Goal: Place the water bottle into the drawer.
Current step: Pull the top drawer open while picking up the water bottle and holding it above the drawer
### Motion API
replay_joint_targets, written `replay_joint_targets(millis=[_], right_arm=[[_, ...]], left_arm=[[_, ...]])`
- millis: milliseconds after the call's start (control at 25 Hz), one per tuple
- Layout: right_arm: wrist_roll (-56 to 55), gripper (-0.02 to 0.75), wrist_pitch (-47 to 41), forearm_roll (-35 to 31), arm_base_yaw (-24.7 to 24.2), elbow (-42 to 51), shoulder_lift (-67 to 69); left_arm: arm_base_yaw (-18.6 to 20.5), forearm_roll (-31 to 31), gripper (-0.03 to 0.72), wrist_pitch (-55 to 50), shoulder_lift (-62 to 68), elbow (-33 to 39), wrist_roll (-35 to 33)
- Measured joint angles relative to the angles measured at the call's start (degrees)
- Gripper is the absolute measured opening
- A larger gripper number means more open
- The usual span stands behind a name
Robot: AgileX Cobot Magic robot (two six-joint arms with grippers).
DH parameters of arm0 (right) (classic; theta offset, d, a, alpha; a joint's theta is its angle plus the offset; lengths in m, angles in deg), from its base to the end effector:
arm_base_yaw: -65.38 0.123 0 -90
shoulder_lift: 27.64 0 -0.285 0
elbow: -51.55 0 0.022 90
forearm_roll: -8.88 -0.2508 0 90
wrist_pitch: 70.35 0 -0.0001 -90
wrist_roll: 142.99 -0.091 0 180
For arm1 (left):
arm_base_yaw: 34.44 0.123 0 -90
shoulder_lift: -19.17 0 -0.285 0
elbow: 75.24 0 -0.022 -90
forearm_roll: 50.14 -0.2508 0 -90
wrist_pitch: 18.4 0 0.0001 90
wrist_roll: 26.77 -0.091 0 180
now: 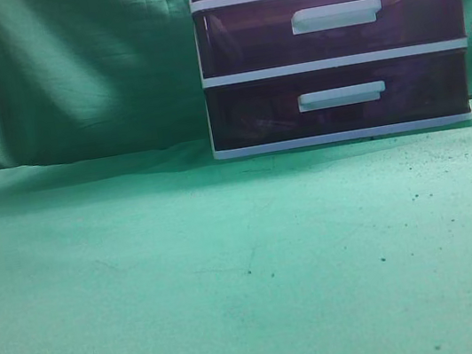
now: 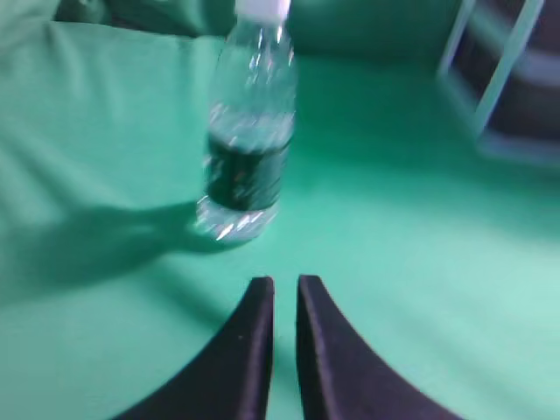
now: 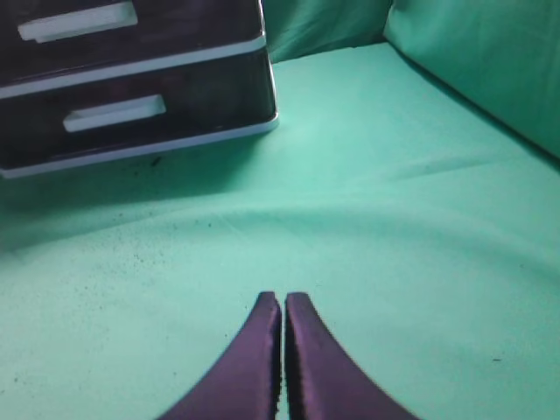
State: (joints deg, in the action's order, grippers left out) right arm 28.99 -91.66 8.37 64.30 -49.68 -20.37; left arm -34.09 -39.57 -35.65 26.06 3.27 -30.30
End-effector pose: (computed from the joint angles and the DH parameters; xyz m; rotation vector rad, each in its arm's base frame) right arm 0.0528 -0.0007 0.1711 0.1542 1.8683 0.0922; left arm 0.0540 -0.0046 0.1797 -0.0689 1.7869 -0.1267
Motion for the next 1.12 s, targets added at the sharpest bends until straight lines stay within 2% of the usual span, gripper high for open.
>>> replay_joint_targets(millis=[80, 200, 480, 560, 680, 760, 840, 960, 1040, 1120], right_arm=[[0.00, 0.000, 1.66, 0.00, 0.00, 0.00, 0.00], [0.00, 0.000, 6.40, 0.00, 0.00, 0.00, 0.00], [0.00, 0.000, 14.20, 0.00, 0.00, 0.00, 0.00], [0.00, 0.000, 15.49, 0.00, 0.00, 0.00, 0.00], [0.00, 0.000, 17.16, 0.00, 0.00, 0.00, 0.00], [0.00, 0.000, 17.34, 0.00, 0.00, 0.00, 0.00], [0.00, 0.000, 17.48, 0.00, 0.00, 0.00, 0.00], [0.00, 0.000, 17.48, 0.00, 0.00, 0.00, 0.00], [0.00, 0.000, 17.48, 0.00, 0.00, 0.00, 0.00], [0.00, 0.000, 17.48, 0.00, 0.00, 0.00, 0.00]], left_arm=[[0.00, 9.40, 0.073, 5.08, 0.00, 0.00, 0.98], [0.00, 16.62, 0.073, 13.21, 0.00, 0.00, 1.67], [0.00, 20.88, 0.073, 23.24, 0.00, -0.29, 2.97], [0.00, 18.27, 0.073, 19.88, 0.00, -3.11, 3.36], [0.00, 8.86, 0.073, 11.91, 1.02, -11.28, 3.54], [0.00, 5.15, 0.073, 6.20, 4.07, -16.96, 3.29], [0.00, 3.57, 0.073, 0.72, 8.45, -21.42, 0.80], [0.00, 2.59, 0.073, -6.64, 16.07, -26.81, -7.41], [0.00, 2.36, 0.073, -8.15, 20.10, -28.69, -11.37], [0.00, 2.36, 0.073, -6.92, 23.96, -29.47, -12.56]])
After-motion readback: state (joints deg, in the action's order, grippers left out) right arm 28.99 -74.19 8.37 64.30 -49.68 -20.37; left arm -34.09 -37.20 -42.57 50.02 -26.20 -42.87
